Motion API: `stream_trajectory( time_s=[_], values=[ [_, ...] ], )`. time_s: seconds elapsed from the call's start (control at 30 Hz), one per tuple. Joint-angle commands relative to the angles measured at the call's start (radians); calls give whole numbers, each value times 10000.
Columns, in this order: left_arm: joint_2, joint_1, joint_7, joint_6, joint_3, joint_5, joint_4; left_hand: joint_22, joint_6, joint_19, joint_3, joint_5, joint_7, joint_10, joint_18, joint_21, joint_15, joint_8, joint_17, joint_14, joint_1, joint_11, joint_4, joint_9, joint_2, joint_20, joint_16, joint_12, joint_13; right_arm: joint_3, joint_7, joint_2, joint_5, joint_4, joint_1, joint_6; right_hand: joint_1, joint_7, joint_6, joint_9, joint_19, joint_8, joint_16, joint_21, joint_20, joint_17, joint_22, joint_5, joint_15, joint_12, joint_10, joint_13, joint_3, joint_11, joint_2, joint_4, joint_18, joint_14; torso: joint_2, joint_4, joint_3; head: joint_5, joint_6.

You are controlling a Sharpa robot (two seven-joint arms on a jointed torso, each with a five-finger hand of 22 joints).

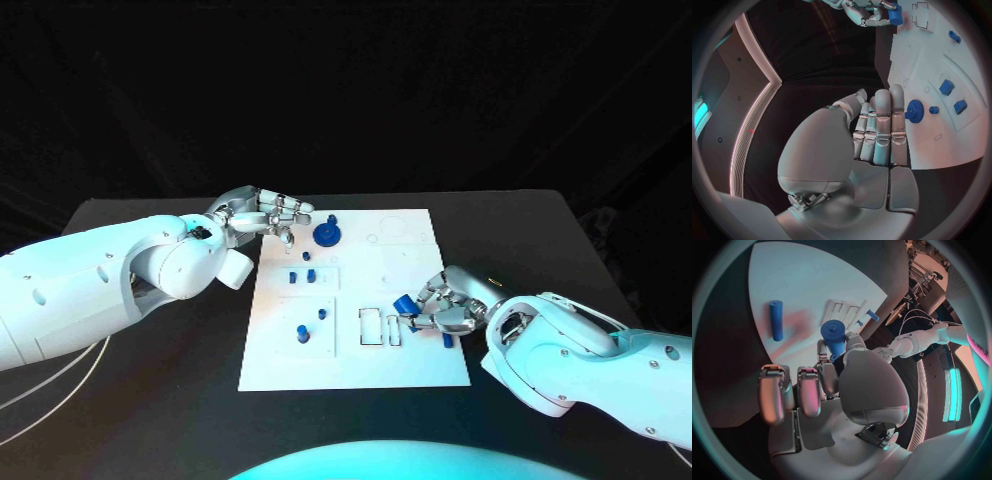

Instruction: Assemble the parts on the task board

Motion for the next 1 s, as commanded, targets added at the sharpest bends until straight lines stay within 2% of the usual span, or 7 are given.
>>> stream_trajectory(
  time_s=[0.03,0.2,0.23,0.43,0.6,1.0],
  values=[
    [17,2,62,156,7,60,29,-13,-83,-4,-50,33,-24,-70,147,-40,-15,6,-9,-62,-28,-7,-3,-17,22,65,-33,60,17,1,27,169,653,-39,15,-74,-5,-72,54,11,745,70,37,54,-75,2153,2111,50,-95,23,61,174,-50,-39,99,33,-142,938,7,-6,-4,28,-14],
    [19,2,69,158,7,60,62,-13,-83,-4,-50,33,-24,-70,147,-41,-15,6,-10,-63,-26,-7,-4,-17,22,65,-33,61,17,1,83,476,890,-148,20,119,-81,-75,57,48,739,87,22,35,-81,2128,2101,75,-100,-25,40,140,-96,-42,127,104,-137,932,14,16,-5,11,-11],
    [18,2,70,157,7,60,68,-13,-83,-4,-50,33,-24,-70,147,-41,-15,6,-10,-63,-26,-7,-4,-17,22,65,-33,61,17,0,94,542,914,-177,20,150,-95,-76,58,56,738,90,23,32,-82,2129,2100,73,-101,-26,41,143,-107,-43,131,118,-137,932,12,3,-4,25,-7],
    [23,2,74,157,7,60,88,-13,-83,-4,-50,33,-24,-70,147,-41,-15,6,-10,-63,-26,-7,-4,-17,22,65,-33,61,17,-3,144,896,1050,-368,13,478,-324,-111,119,197,743,184,30,42,-97,2142,2113,-178,-119,-39,66,170,-282,-66,185,272,-140,935,8,16,-11,38,9],
    [23,2,74,162,7,60,98,-13,-83,-4,-50,33,-24,-70,147,-41,-15,6,-10,-63,-26,-7,-4,-17,22,65,-33,61,17,-8,159,1121,1122,-510,-21,585,-391,-136,163,262,746,240,31,49,-107,2143,2119,-240,-132,-42,76,180,-339,-86,210,283,-141,935,4,-7,-3,70,-6],
    [28,2,71,184,7,60,101,-13,-83,-4,-50,33,-24,-70,147,-41,-15,6,-10,-63,-26,-7,-4,-17,22,65,-33,61,17,-14,84,1495,1046,-835,-38,873,-508,-154,156,351,739,291,21,27,-122,2127,2110,-349,-148,-59,79,186,-449,-102,207,288,-136,931,14,-1,-6,81,-27]
  ],
)
